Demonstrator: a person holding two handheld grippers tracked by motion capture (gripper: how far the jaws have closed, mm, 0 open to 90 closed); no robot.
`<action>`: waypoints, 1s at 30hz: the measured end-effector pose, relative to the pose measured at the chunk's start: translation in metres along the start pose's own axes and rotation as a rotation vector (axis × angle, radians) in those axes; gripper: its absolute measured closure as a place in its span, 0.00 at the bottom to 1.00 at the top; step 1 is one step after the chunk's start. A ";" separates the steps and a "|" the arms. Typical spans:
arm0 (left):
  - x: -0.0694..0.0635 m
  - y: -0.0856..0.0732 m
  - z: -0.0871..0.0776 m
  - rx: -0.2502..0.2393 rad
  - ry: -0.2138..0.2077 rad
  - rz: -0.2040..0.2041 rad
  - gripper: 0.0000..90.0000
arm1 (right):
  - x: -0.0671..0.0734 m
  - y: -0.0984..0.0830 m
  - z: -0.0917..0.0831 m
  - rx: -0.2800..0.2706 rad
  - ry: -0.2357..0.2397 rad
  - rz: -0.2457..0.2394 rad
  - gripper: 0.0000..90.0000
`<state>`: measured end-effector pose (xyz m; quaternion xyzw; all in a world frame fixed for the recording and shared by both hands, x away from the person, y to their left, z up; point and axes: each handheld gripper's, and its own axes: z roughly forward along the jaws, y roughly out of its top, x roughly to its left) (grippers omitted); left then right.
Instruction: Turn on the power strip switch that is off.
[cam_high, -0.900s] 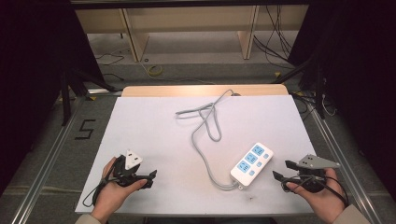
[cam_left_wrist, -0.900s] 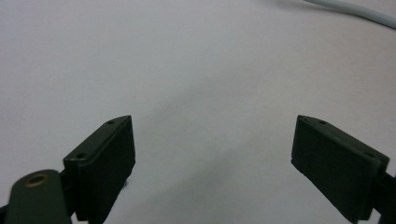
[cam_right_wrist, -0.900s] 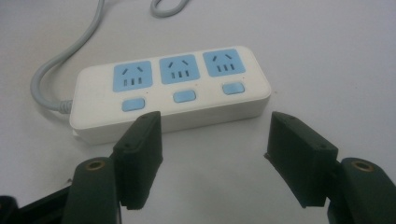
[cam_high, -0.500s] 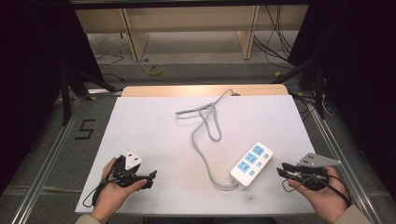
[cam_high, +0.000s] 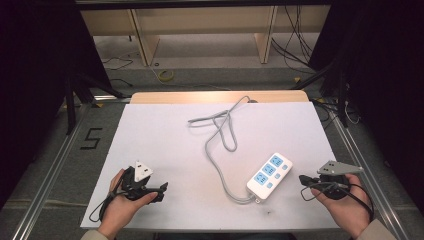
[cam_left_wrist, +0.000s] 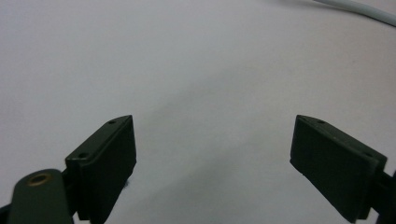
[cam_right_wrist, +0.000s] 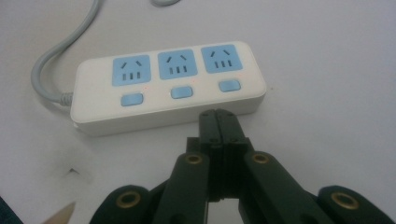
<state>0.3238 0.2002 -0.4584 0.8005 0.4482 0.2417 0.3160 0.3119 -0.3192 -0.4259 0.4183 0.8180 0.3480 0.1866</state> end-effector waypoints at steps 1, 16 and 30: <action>0.000 0.000 0.000 0.001 0.000 0.001 0.16 | 0.000 0.001 0.001 0.000 0.004 0.003 1.00; -0.001 0.001 0.000 0.001 -0.004 0.011 0.16 | 0.003 0.011 0.012 0.025 0.030 -0.012 1.00; -0.003 0.001 0.000 -0.003 -0.006 0.011 0.16 | 0.003 0.016 0.017 0.045 0.044 -0.020 1.00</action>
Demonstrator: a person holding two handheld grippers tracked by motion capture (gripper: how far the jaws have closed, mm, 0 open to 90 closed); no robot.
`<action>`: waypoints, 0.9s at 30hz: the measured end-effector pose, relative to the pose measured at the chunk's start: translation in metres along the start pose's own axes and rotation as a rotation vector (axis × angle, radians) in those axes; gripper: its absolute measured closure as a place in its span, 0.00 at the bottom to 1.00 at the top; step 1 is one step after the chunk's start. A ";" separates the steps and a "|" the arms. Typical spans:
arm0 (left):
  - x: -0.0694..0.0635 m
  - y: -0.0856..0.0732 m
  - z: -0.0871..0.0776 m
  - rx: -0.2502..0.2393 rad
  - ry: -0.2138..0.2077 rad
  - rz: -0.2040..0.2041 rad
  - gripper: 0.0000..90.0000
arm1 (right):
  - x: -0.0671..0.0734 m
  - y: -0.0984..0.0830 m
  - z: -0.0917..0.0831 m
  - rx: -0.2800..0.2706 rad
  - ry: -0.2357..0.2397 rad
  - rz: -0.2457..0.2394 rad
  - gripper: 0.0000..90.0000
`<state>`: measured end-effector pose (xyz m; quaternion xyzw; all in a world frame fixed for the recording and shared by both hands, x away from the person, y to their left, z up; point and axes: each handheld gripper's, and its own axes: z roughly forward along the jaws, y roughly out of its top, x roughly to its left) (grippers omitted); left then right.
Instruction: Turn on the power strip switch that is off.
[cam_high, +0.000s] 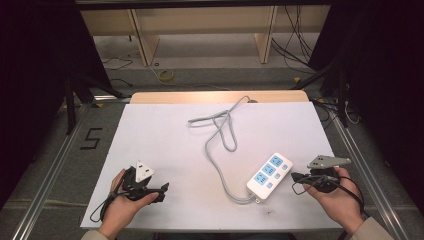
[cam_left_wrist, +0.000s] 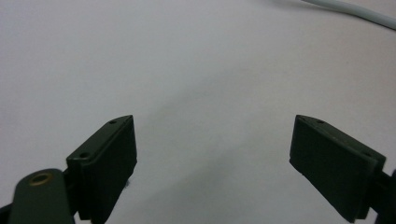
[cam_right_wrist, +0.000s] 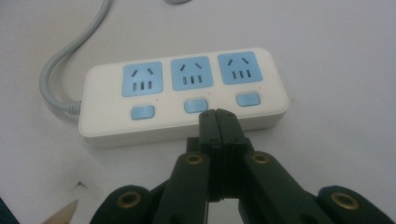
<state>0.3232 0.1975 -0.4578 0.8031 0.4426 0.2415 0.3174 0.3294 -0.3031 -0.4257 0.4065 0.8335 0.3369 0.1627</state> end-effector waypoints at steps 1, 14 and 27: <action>0.000 0.000 0.000 0.001 0.000 0.001 0.16 | 0.000 0.001 0.001 0.004 0.002 -0.001 1.00; -0.001 0.000 0.000 0.004 0.001 0.005 0.16 | 0.002 0.008 0.009 0.016 0.025 0.002 1.00; 0.000 0.000 0.000 0.003 0.001 0.004 0.16 | 0.003 0.015 0.016 0.024 0.031 -0.005 1.00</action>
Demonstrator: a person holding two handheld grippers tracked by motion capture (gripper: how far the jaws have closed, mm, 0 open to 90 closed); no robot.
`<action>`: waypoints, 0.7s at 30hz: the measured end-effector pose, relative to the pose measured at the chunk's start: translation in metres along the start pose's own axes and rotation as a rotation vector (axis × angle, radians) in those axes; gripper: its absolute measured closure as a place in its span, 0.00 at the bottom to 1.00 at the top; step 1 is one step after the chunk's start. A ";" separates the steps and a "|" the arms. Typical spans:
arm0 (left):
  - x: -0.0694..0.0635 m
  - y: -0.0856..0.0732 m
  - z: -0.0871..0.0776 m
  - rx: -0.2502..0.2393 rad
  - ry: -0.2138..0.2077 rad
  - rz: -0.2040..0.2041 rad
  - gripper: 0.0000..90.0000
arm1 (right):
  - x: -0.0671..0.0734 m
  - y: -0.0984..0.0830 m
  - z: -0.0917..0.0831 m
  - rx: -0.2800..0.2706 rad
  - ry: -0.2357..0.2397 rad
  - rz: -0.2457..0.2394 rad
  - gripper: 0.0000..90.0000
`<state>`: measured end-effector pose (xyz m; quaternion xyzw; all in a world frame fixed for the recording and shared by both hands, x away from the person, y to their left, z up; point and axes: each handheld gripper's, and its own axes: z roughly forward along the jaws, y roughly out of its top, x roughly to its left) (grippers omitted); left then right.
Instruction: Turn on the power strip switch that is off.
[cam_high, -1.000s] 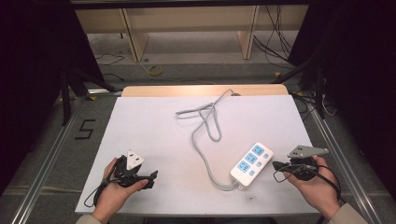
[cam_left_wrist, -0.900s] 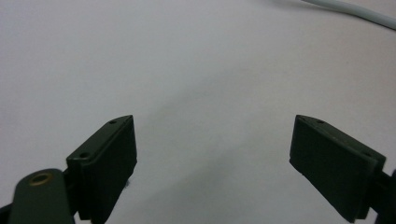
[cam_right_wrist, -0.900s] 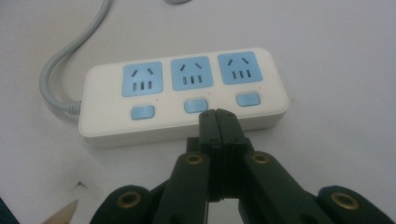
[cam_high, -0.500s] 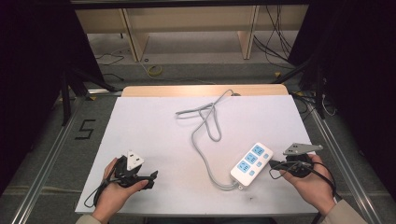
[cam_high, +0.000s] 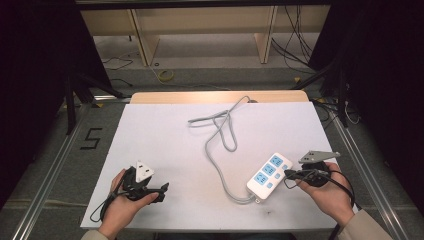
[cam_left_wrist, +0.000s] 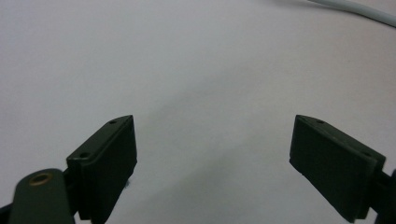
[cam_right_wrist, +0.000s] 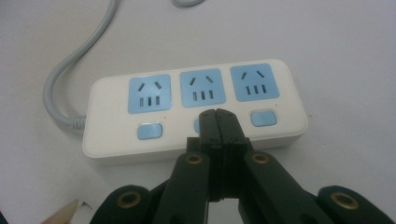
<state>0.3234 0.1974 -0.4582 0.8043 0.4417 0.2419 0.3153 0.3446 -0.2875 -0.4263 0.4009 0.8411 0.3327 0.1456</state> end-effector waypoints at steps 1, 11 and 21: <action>0.000 0.000 0.000 0.001 0.000 0.001 0.16 | 0.000 0.001 0.001 0.001 0.001 -0.002 1.00; 0.000 0.000 0.000 0.000 0.002 0.001 0.16 | 0.000 0.006 0.004 0.005 -0.002 -0.008 1.00; 0.000 0.000 0.000 0.002 0.001 0.006 0.16 | -0.001 0.010 0.007 0.013 -0.001 -0.006 1.00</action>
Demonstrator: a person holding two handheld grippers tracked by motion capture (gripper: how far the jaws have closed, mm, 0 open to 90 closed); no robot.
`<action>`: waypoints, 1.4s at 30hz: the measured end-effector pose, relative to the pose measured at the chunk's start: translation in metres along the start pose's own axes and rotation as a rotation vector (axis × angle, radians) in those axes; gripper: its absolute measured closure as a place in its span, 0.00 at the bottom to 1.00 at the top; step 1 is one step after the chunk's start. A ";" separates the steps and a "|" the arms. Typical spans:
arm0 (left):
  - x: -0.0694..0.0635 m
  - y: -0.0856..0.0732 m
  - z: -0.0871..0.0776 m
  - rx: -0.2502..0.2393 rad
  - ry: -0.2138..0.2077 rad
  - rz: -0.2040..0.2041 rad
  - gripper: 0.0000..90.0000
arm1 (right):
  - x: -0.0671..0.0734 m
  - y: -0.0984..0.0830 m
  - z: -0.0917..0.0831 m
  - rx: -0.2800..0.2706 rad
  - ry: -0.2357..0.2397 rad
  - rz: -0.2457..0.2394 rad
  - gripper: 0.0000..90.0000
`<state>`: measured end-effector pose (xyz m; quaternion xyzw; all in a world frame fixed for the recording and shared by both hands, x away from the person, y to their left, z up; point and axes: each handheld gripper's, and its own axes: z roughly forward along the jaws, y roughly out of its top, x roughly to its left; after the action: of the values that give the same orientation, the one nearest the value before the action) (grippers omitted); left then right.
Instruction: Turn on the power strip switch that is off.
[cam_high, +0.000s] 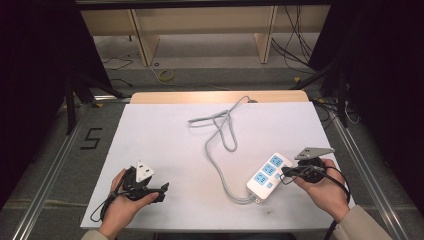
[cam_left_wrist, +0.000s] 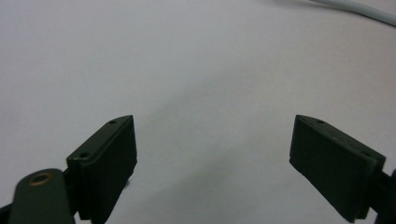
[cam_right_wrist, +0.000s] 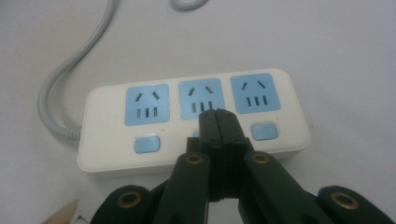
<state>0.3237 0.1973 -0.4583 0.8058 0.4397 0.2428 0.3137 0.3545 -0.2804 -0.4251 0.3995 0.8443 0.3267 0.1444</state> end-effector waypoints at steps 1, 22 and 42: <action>0.000 0.000 0.000 -0.001 0.000 -0.001 0.16 | 0.000 0.000 0.001 0.001 -0.001 -0.002 1.00; 0.000 0.000 0.000 -0.001 0.000 0.001 0.16 | -0.001 0.010 0.014 0.038 0.006 -0.002 1.00; -0.001 0.000 0.000 0.001 -0.001 0.002 0.16 | -0.002 0.014 0.026 0.106 0.011 -0.013 1.00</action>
<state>0.3240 0.1965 -0.4583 0.8064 0.4389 0.2425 0.3135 0.3766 -0.2637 -0.4355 0.3993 0.8638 0.2827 0.1206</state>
